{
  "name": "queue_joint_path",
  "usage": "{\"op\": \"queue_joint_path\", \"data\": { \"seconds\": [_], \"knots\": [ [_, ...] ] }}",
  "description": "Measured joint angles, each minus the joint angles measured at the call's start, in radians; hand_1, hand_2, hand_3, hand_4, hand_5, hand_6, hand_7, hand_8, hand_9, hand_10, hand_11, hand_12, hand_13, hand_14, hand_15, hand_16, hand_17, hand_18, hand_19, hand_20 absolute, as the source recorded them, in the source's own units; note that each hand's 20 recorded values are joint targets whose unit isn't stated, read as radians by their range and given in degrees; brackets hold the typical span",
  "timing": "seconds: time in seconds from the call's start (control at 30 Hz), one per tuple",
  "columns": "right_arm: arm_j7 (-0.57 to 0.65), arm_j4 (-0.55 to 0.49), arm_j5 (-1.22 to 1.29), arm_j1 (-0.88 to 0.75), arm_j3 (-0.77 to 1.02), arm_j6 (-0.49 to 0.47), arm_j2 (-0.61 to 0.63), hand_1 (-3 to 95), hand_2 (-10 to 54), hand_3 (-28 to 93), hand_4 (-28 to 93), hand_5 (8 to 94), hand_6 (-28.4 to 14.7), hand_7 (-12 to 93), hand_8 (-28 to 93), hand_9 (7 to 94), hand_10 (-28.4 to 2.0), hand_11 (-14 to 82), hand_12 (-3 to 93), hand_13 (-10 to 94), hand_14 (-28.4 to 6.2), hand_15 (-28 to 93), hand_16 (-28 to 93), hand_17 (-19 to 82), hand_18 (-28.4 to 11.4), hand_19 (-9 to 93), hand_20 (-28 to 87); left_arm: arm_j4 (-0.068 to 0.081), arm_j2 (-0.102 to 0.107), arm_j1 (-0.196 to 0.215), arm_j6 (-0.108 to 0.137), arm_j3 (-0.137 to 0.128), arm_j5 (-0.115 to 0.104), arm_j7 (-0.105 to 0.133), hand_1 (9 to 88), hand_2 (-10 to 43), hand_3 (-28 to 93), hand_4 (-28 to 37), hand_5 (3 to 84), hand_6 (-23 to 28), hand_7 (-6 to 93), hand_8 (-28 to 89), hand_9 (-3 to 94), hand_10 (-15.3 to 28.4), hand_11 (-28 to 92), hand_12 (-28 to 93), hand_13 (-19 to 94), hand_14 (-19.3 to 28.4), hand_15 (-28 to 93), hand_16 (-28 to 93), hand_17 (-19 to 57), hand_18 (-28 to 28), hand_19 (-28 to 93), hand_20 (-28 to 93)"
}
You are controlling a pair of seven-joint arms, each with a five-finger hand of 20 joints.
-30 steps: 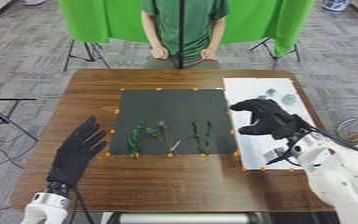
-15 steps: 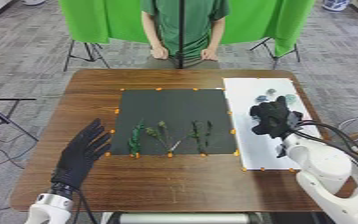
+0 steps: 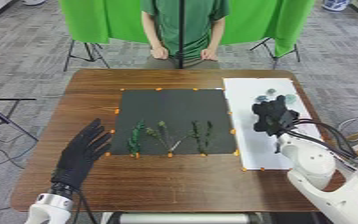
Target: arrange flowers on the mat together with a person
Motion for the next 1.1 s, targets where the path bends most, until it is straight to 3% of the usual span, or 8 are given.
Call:
{"op": "queue_joint_path", "data": {
  "seconds": [0.27,0.47,0.73,1.1],
  "knots": [
    [0.007,0.001,0.007,0.007,0.003,0.066,-0.001,32.8,-9.5,85,-28,47.9,1.3,41,-21,48.3,-10.9,50.3,29.1,52,-8.2,75,20,15,-18.2,64,35,0.0,0.0,-0.001,0.0,0.0,0.0,0.0,28.1,-6.5,67,-25.2,27.7,3.2,15.2,-9,19.8,9.7,15,16,20,11.5,20,4,-9.8,20.1,39,8],
    [0.062,0.03,-0.017,0.052,-0.05,0.057,0.001,32.8,-9.5,85,-28,47.6,0.5,39,-20,48.3,-11.1,48.3,27.5,51,-8.1,74,19,15,-18.2,64,35,0.0,0.0,-0.002,0.0,0.0,0.0,-0.001,28.1,-6.5,67,-25.2,27.8,3.2,15.3,-9,19.8,9.7,15,16,20,11.5,20,4,-9.7,20.0,39,8],
    [0.076,0.069,-0.027,0.086,-0.063,-0.004,-0.002,33.3,-9.5,84,-28,51.3,1.4,39,-20,54.5,-10.3,47.6,27.1,54,-7.8,72,18,15,-18.3,63,35,0.0,-0.001,-0.002,-0.001,-0.001,0.0,0.0,28.1,-6.3,67,-25.1,27.8,3.2,15.3,-9,19.8,9.8,15,16,20,11.5,20,4,-9.7,20.0,39,8],
    [0.057,0.082,-0.019,0.1,-0.086,-0.017,-0.015,34.3,-9.5,83,-28,54.0,2.7,40,-20,60.0,-9.1,46.6,27.6,58,-7.0,69,19,16,-18.3,63,35,0.001,0.0,-0.002,-0.005,0.0,0.0,0.003,28.0,-6.3,67,-25.0,27.8,3.3,15.1,-9,19.8,9.8,15,16,20,11.6,20,4,-9.7,20.0,39,8]
  ]
}}
